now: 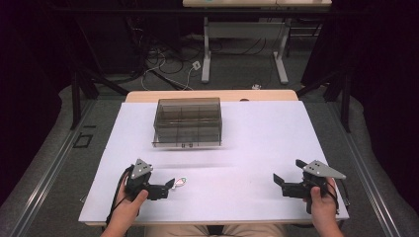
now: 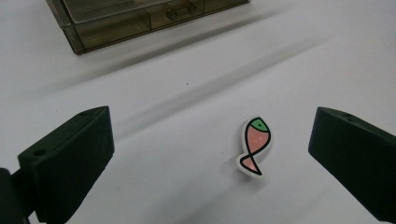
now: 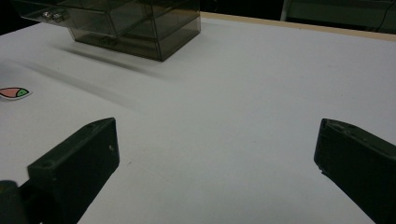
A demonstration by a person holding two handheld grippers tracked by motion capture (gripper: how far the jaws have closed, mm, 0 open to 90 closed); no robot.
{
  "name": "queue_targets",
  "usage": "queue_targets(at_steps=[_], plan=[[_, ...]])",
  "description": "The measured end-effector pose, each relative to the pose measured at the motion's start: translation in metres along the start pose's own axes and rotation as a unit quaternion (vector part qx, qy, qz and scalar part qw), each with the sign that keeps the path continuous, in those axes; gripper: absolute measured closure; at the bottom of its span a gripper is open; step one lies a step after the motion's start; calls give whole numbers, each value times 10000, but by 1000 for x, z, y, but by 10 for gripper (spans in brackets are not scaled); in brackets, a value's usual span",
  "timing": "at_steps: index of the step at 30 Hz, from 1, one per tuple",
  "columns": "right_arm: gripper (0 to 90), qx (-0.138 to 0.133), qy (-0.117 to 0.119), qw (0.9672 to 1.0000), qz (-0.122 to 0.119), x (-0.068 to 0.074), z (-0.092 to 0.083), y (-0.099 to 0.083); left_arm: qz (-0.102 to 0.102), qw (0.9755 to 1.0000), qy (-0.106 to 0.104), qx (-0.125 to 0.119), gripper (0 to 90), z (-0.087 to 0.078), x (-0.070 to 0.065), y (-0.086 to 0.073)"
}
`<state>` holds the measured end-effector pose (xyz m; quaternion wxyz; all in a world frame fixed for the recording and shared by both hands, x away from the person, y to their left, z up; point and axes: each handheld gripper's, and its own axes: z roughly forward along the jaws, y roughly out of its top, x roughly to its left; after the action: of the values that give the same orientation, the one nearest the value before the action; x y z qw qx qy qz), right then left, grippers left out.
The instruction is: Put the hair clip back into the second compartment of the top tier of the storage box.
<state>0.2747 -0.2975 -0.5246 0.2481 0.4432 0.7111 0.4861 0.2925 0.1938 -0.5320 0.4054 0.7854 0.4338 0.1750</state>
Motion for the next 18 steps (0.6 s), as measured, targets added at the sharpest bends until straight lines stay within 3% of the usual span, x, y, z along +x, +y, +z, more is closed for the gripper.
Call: queue_targets(at_steps=[10, 18], plan=[[0, -14, 19, 10000, -54, -1, 1, -1, -349, 9993, -8, 126, 4, 7, -1, 8], [0, -34, 21, 10000, -26, 0, 2, -1, -188, 9993, -81, 315, 4, 8, -3, 17]])
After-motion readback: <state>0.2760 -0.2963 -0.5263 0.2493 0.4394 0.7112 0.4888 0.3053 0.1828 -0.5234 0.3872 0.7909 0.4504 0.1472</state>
